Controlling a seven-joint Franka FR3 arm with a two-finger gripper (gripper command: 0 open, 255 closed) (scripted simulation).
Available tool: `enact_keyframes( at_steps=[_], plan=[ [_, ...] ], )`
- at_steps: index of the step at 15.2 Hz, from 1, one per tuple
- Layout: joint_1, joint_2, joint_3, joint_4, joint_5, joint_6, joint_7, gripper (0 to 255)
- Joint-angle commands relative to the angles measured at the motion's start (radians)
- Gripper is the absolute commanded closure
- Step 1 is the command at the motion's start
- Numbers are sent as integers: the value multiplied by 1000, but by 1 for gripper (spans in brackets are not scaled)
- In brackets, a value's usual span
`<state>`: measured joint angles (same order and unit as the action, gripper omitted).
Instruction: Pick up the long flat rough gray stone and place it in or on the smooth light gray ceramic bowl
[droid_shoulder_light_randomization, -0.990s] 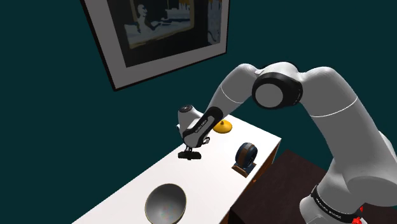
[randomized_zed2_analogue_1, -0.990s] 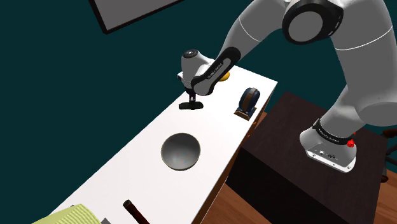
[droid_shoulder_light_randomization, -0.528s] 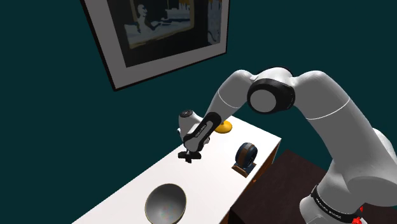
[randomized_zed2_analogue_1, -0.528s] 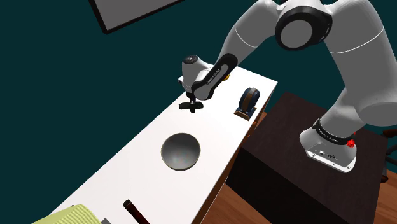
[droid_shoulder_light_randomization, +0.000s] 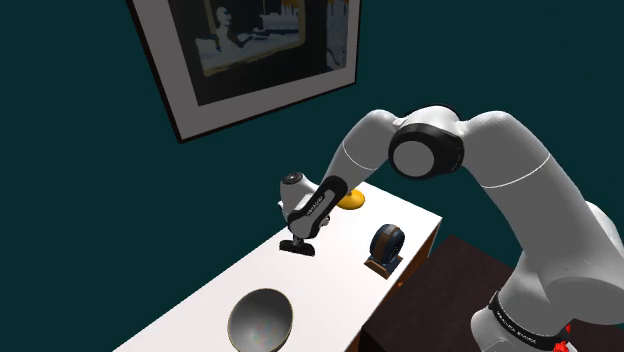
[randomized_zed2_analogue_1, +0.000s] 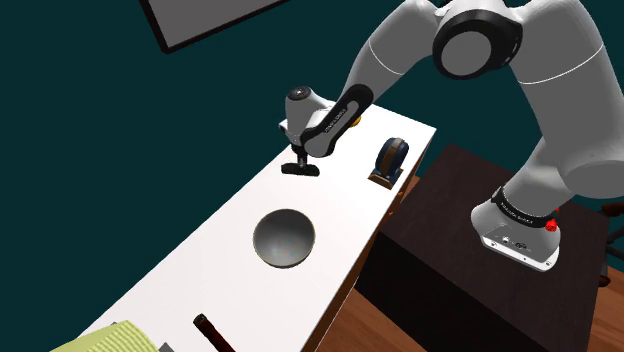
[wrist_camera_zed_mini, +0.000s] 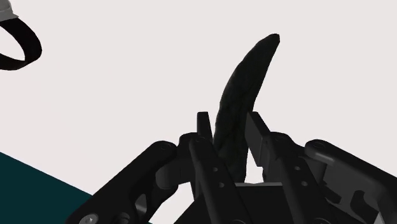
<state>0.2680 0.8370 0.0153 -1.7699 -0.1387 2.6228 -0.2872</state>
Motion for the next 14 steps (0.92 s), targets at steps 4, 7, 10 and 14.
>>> enact_keyframes(
  at_steps=[4,7,10,14],
  plan=[
    [0,2,-2,-3,-1,1,1,255],
    [-1,3,-2,-1,-1,0,0,255],
    [-3,-34,0,-18,1,-20,-2,255],
    [-6,-81,4,-38,4,-48,-6,255]
  ],
)
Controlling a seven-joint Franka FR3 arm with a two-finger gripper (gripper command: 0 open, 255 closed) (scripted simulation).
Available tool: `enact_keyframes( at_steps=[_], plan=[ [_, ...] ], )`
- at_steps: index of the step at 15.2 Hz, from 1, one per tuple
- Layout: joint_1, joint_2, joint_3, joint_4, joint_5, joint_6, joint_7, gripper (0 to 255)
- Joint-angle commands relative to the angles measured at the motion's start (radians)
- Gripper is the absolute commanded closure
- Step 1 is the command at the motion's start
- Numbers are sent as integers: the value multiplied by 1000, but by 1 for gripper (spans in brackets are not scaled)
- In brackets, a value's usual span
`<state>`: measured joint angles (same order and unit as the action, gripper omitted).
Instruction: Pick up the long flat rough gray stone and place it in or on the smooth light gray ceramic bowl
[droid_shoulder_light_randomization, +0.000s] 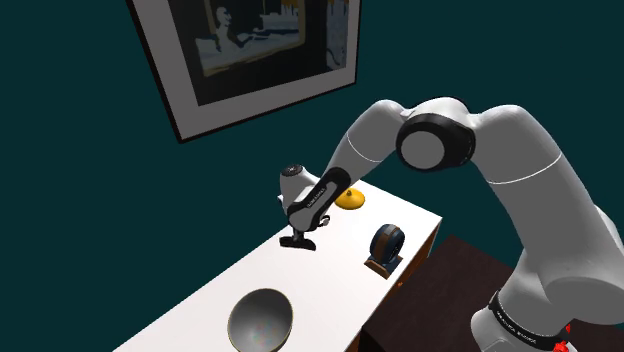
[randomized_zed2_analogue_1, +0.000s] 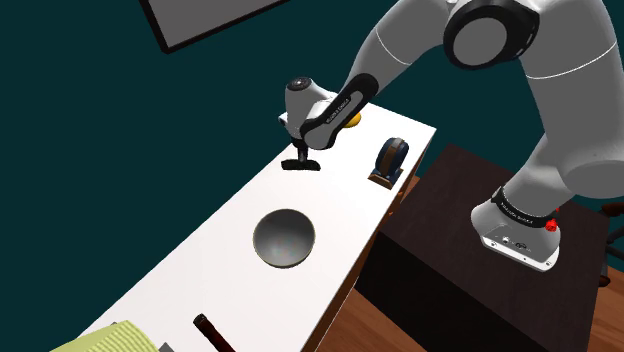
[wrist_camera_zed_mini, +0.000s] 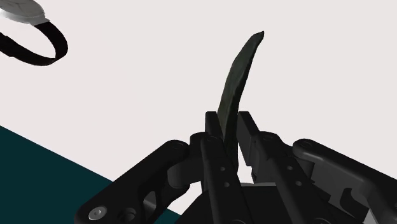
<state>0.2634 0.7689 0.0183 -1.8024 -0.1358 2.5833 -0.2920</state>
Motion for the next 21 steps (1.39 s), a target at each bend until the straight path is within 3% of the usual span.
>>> enact_keyframes(
  at_steps=[1,21],
  plan=[
    [-2,-25,2,-10,2,-16,-2,255],
    [-12,-235,18,-49,21,-187,-25,255]
  ],
)
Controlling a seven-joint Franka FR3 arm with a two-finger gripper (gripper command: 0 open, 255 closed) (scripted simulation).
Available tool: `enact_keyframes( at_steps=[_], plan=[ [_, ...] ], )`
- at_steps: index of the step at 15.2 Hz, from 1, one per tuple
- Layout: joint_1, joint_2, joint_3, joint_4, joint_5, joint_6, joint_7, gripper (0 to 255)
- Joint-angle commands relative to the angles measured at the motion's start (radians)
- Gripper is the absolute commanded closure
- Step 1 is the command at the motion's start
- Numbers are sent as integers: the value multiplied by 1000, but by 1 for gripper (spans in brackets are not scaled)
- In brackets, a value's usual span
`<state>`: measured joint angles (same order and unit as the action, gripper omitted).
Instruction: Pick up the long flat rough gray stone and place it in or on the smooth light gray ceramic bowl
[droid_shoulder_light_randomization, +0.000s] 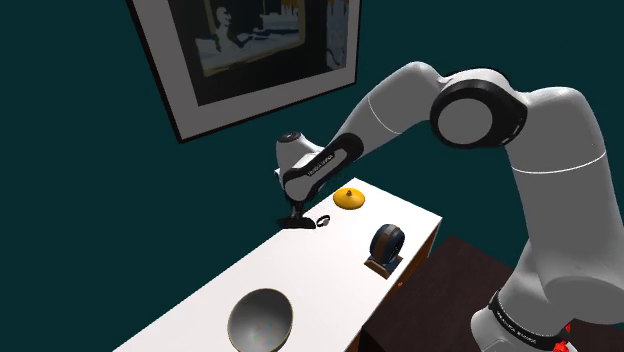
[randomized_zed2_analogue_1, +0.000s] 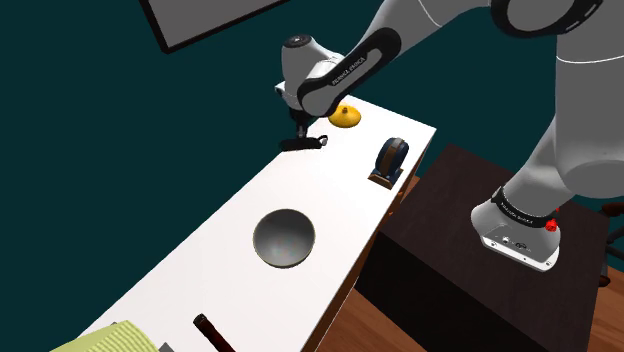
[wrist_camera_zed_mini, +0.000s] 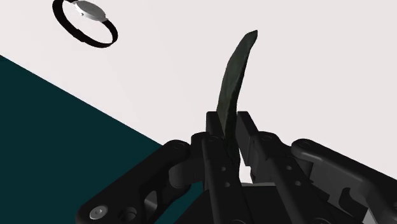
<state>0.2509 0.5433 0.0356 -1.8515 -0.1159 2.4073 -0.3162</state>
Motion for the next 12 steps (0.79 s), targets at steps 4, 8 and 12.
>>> enact_keyframes(
  at_steps=[4,8,12],
  plan=[
    [-1,-46,4,4,5,-50,-5,255],
    [46,-78,15,-46,-3,-37,61,255],
    [110,-110,33,-96,-15,-25,151,255]
  ],
)
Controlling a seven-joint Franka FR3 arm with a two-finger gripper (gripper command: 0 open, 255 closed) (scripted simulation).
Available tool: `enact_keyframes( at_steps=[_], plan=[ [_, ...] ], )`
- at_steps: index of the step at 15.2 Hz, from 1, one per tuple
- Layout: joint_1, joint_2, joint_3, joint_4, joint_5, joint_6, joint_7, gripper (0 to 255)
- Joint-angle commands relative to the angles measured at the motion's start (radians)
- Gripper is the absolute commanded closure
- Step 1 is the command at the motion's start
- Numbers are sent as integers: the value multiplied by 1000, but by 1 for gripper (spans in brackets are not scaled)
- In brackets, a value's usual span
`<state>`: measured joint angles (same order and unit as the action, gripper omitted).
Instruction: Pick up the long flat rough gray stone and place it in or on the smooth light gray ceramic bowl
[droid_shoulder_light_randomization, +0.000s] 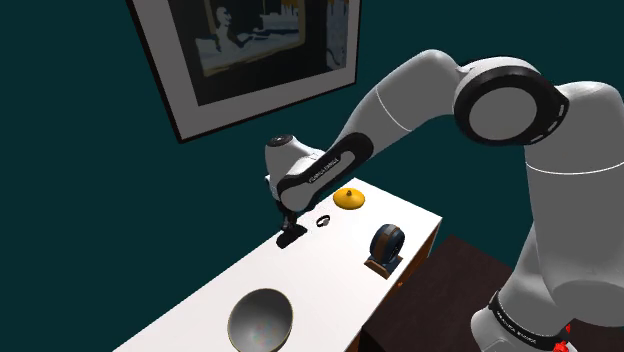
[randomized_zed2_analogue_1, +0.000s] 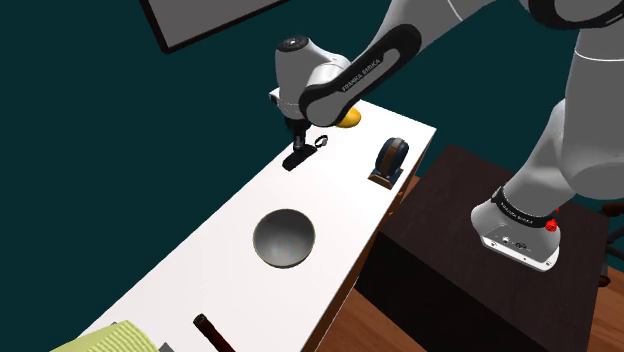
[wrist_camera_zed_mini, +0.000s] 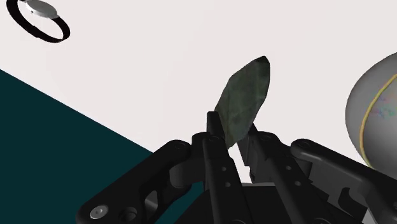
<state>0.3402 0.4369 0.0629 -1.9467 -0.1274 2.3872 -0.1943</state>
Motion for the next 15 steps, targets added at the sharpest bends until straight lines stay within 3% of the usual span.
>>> enact_keyframes(
  at_steps=[1,15],
  plan=[
    [37,-9,11,-10,-6,-3,52,255],
    [269,-18,84,-19,-43,-26,378,255]
  ],
)
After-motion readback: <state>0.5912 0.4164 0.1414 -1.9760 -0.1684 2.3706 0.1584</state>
